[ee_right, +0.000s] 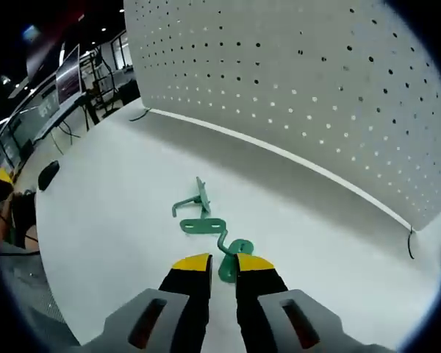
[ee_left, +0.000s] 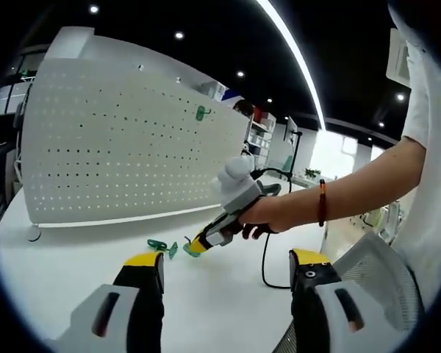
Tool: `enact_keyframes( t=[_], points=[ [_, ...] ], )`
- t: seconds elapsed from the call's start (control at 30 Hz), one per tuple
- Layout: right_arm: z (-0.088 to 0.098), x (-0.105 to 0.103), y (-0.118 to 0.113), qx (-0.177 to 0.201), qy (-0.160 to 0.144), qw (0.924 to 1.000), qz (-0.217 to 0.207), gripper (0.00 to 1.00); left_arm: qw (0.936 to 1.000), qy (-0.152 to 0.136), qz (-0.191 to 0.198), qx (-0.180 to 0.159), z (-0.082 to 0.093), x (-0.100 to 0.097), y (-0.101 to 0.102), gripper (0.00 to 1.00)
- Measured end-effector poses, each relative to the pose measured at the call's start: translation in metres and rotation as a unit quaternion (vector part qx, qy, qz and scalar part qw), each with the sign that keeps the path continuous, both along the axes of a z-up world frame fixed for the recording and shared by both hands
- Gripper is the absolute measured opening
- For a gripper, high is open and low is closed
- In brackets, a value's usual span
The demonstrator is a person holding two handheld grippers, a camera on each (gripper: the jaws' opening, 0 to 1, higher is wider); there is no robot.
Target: Insert the hook assembly into the mounting plate slot until the hook locks in place.
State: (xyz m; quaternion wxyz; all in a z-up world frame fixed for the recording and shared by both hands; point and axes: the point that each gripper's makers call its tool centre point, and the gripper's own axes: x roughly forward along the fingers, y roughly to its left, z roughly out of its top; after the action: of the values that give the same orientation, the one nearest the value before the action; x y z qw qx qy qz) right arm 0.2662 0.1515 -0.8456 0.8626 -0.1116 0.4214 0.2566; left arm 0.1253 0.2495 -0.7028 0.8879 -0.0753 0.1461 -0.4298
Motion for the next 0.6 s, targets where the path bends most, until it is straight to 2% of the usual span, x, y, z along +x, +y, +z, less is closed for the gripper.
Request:
enact_keyframes(
  t=[0.4,0.53,0.6],
  points=[
    [-0.004,0.009,-0.001,-0.004,0.010,0.9998,-0.016,0.09,1.0000,0.005,-0.001,0.003,-0.003,0.000,0.001,0.70],
    [-0.007,0.006,0.000,-0.004,0.013,0.9999,0.006,0.02,1.0000,0.006,0.001,0.003,-0.004,0.000,0.001,0.70],
    [-0.006,0.005,-0.001,0.000,0.013,0.9999,0.010,0.02,1.0000,0.008,0.001,0.003,-0.004,0.000,0.002,0.70]
  ],
)
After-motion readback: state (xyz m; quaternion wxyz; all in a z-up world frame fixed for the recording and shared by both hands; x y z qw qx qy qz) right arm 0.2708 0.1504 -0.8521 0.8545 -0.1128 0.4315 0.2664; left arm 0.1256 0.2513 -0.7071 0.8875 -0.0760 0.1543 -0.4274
